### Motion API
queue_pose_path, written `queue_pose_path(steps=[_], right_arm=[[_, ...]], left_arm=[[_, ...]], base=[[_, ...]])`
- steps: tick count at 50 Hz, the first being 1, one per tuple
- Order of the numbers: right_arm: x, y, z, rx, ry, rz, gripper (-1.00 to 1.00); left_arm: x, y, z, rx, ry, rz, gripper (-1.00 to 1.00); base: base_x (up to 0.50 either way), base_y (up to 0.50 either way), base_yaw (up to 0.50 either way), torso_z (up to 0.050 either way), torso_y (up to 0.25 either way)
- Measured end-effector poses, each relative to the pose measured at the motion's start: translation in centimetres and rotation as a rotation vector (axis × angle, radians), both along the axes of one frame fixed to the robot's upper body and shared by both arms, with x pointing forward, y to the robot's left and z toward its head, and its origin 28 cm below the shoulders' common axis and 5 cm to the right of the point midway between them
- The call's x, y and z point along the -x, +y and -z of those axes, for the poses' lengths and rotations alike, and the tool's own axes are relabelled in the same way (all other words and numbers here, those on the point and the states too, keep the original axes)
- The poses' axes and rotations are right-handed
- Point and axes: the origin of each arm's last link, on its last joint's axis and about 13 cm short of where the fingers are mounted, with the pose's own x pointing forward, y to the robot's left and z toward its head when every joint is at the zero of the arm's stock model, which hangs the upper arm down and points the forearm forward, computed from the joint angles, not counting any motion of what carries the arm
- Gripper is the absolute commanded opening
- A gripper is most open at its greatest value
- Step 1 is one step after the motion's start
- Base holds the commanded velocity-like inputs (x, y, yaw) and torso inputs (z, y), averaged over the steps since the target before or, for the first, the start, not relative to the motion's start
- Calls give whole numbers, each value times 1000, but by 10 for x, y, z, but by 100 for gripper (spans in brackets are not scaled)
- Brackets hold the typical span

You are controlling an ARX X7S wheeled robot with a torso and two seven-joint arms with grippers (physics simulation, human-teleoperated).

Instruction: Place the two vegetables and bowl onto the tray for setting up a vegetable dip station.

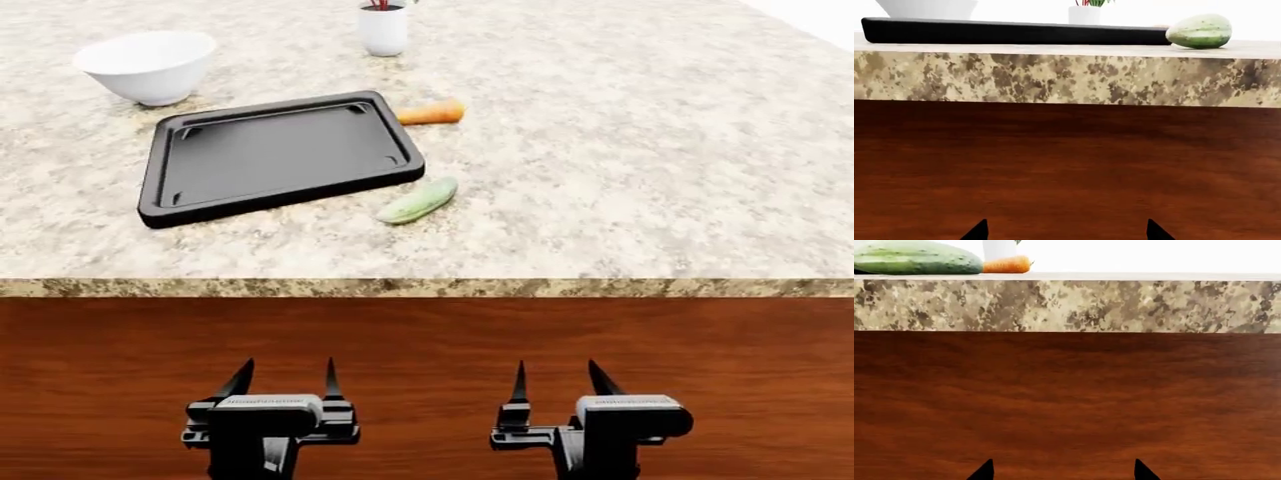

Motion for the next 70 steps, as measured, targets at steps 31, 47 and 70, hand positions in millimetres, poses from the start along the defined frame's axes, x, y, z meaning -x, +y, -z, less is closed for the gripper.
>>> queue_pose_path(steps=[31, 47, 70], right_arm=[[-15, -6, -283, -64, -281, 117, 100], [-9, -28, -372, 141, -107, 186, 100], [4, -46, -394, 215, -33, 220, 100]], left_arm=[[-30, 40, -281, 128, -289, -37, 100], [-49, 50, -372, 4, -306, -29, 100], [-46, 61, -405, -23, -311, -74, 100]], base=[[1, 0, 0, 0, 0], [440, 0, 0, 0, 0], [499, -29, 0, 0, 1]])
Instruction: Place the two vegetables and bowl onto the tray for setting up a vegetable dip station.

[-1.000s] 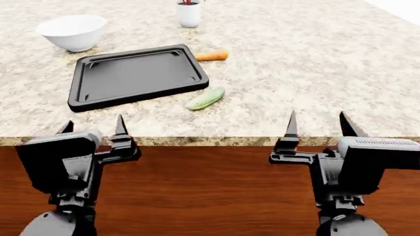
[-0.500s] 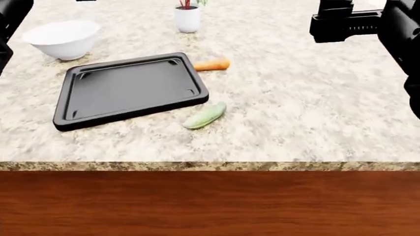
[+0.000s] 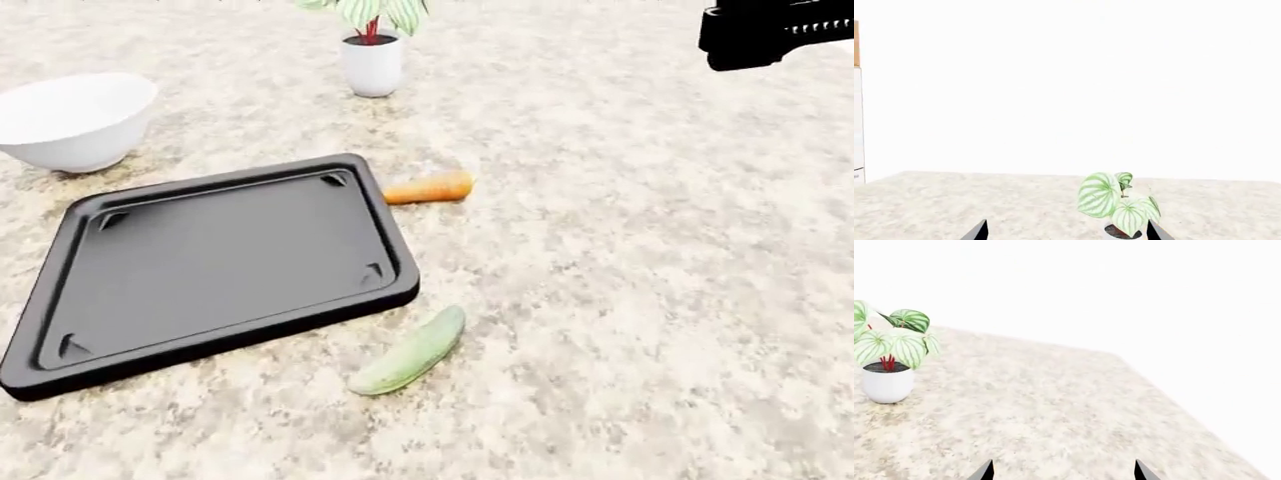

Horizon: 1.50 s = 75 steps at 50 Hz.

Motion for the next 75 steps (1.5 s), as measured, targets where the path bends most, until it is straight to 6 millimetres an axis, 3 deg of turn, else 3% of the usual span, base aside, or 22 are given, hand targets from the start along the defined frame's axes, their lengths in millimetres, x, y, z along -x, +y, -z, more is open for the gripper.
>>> queue_pose_path(steps=[35, 48, 59, 75], right_arm=[[-15, 8, 19, 99, 118, -122, 100], [-8, 14, 13, 218, 135, -142, 100], [3, 30, -2, 315, 105, -434, 100], [2, 52, 12, 329, 312, -869, 100]], left_arm=[[3, 4, -5, -2, 1, -8, 100], [4, 7, -4, 0, 2, -15, 100], [4, 8, -4, 2, 2, -18, 100], [4, 10, -2, 2, 3, -22, 100]], base=[[483, -82, 0, 0, 2], [0, 0, 0, 0, 0], [0, 0, 0, 0, 0], [0, 0, 0, 0, 0]])
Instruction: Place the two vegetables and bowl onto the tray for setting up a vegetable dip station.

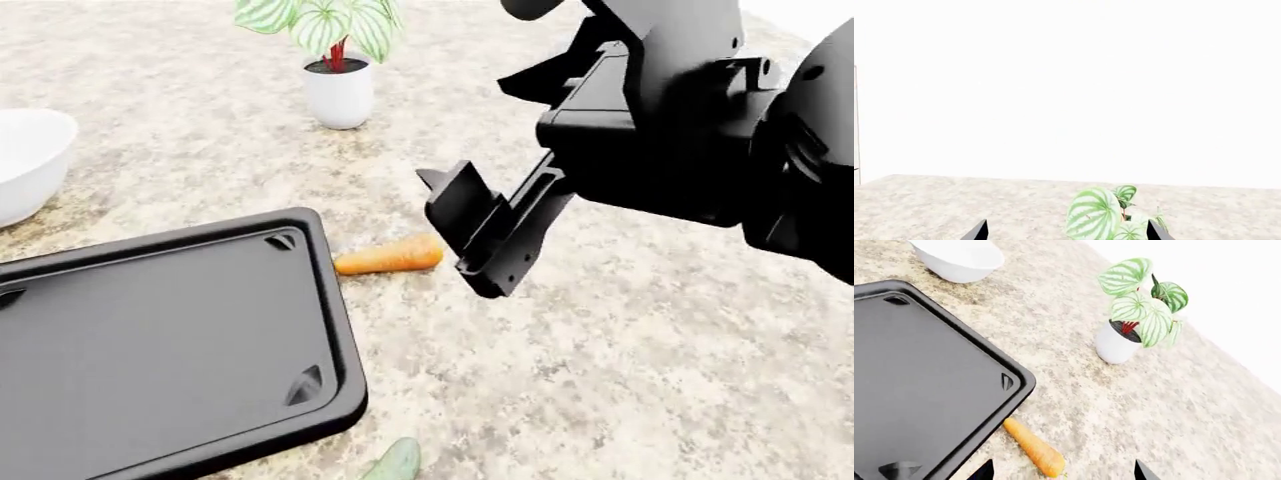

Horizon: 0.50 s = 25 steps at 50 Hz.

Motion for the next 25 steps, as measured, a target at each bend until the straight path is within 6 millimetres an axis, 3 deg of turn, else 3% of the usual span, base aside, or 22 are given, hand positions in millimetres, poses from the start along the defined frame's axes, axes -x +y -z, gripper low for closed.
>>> queue_pose_path(steps=[25], right_arm=[[16, 7, -2, -175, 418, -217, 100]], left_arm=[[-2, 0, 3, -2, 4, 4, 100]], base=[[0, 0, 0, 0, 0]])
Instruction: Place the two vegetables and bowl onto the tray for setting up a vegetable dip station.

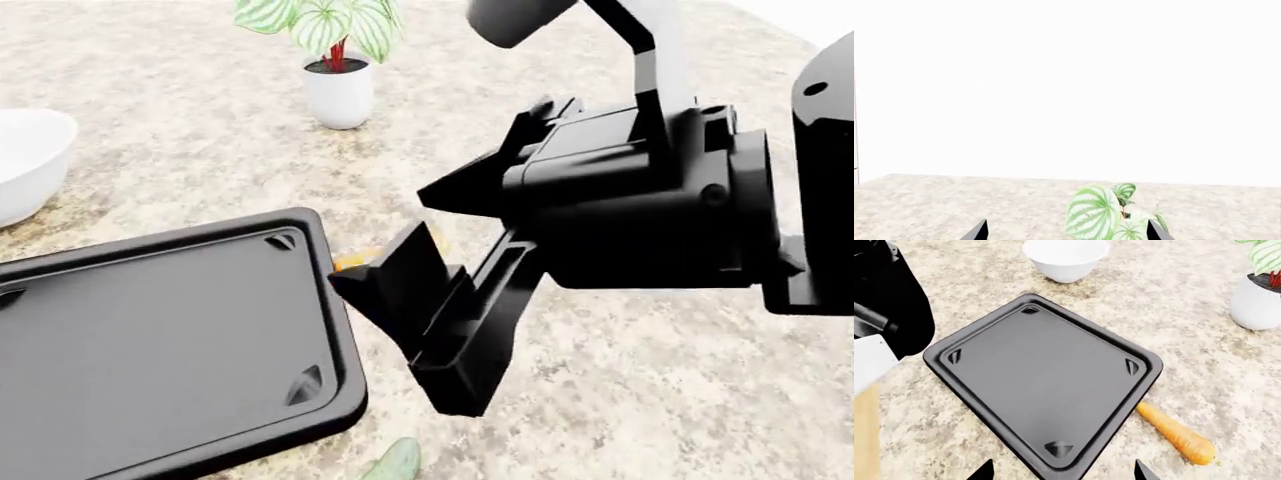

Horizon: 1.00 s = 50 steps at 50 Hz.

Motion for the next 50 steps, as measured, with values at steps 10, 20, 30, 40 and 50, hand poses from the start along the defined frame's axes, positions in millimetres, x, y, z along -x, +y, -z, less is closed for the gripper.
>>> queue_pose_path(steps=[10, 20, 30, 40, 50], right_arm=[[5, 5, 11, 25, -18, -116, 100], [7, 10, 17, 94, -105, -216, 100], [11, 13, 19, 162, -87, -265, 100], [14, 14, 26, 184, -39, -299, 100], [28, 10, 34, 215, 12, -305, 100]], left_arm=[[-1, -1, 1, -2, 2, 2, 100], [-2, 0, 4, -2, 6, 2, 100], [-3, -1, 6, -3, 10, 3, 100], [-5, -1, 9, -2, 15, 5, 100], [-6, -2, 10, -1, 19, 8, 100]], base=[[0, 0, 0, 0, 0], [0, 0, 0, 0, 0], [0, 0, 0, 0, 0], [0, 0, 0, 0, 0], [0, 0, 0, 0, 0]])
